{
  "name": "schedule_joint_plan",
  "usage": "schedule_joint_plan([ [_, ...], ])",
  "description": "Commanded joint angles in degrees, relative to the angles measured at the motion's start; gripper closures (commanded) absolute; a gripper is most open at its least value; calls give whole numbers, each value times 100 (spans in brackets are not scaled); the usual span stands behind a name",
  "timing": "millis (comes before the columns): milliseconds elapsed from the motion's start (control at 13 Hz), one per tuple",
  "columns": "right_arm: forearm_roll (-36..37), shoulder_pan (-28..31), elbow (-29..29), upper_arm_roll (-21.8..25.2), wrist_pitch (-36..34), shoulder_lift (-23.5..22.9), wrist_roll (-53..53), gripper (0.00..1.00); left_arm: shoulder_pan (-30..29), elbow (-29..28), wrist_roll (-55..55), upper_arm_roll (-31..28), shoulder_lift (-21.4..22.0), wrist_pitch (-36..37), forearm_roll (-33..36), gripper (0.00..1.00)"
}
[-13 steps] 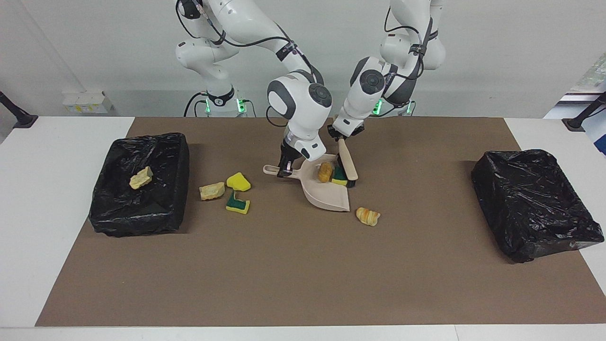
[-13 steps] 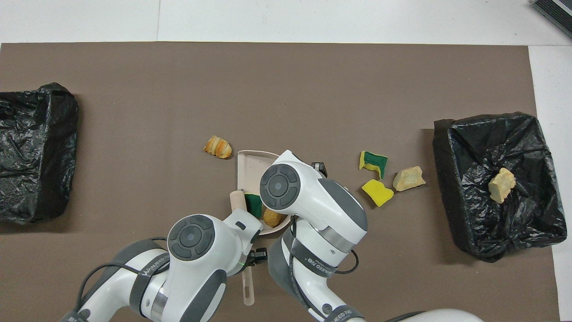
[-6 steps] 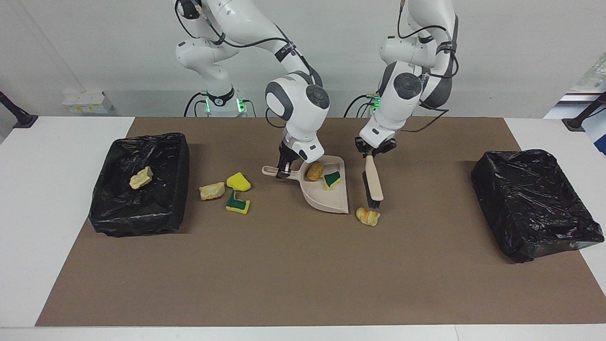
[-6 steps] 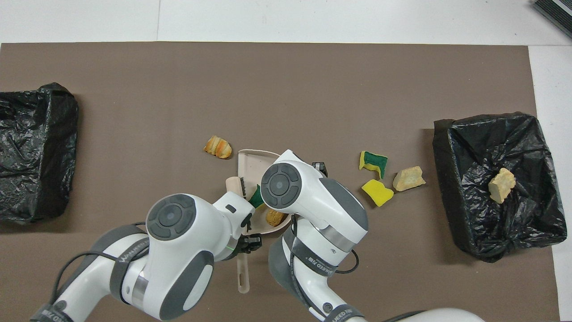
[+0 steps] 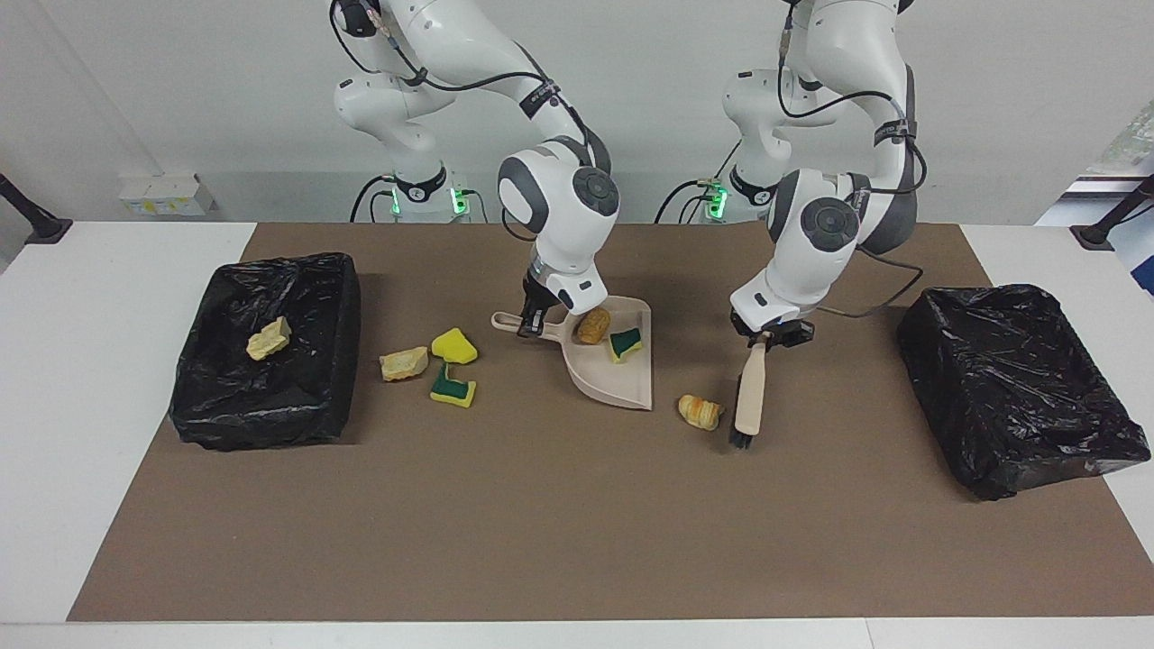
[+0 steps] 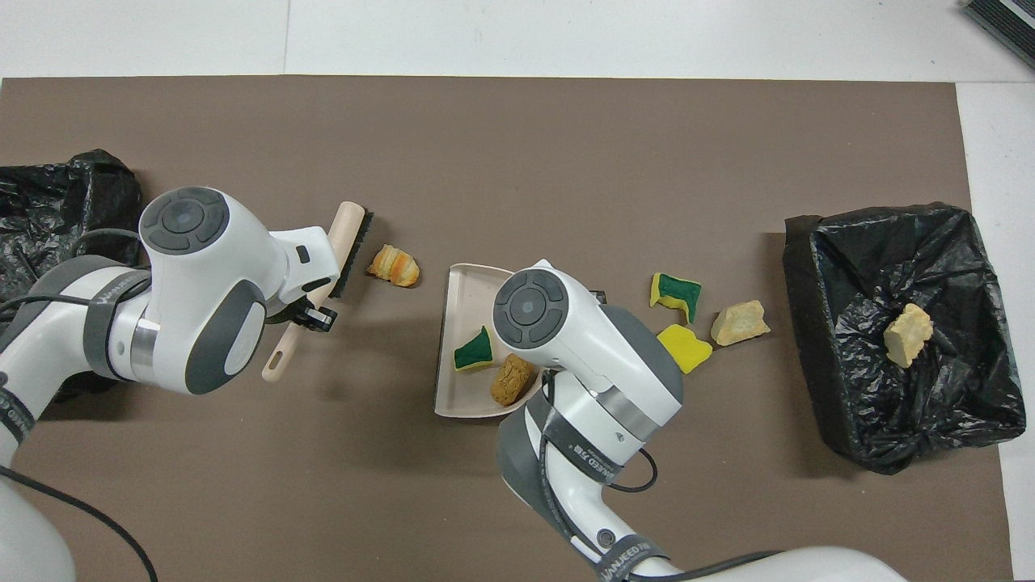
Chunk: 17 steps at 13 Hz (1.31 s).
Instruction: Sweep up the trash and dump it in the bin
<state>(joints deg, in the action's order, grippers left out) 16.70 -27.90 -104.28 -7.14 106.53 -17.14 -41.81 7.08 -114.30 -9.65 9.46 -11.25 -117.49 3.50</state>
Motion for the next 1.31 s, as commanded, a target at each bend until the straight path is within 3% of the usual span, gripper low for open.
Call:
schedule_joint_plan([
  [0,-44,31,180,-51,-211,-79,77,100,-58,233,-519,74,-97,235,133,100],
  [309,-26,-5,162,-51,-264,-79,59,100,117,-144,-766,126,175,745,125,100],
  [617,-18,-5,153,-51,-264,-88,59,100,925,-671,-539,126,579,771,107,100],
  [772,-18,-13,136,-51,-247,-79,50,100,1426,-979,-39,126,851,894,72,100],
  [1235,26,39,57,-51,184,-88,-108,100,2025,-901,2270,135,809,350,-403,100],
])
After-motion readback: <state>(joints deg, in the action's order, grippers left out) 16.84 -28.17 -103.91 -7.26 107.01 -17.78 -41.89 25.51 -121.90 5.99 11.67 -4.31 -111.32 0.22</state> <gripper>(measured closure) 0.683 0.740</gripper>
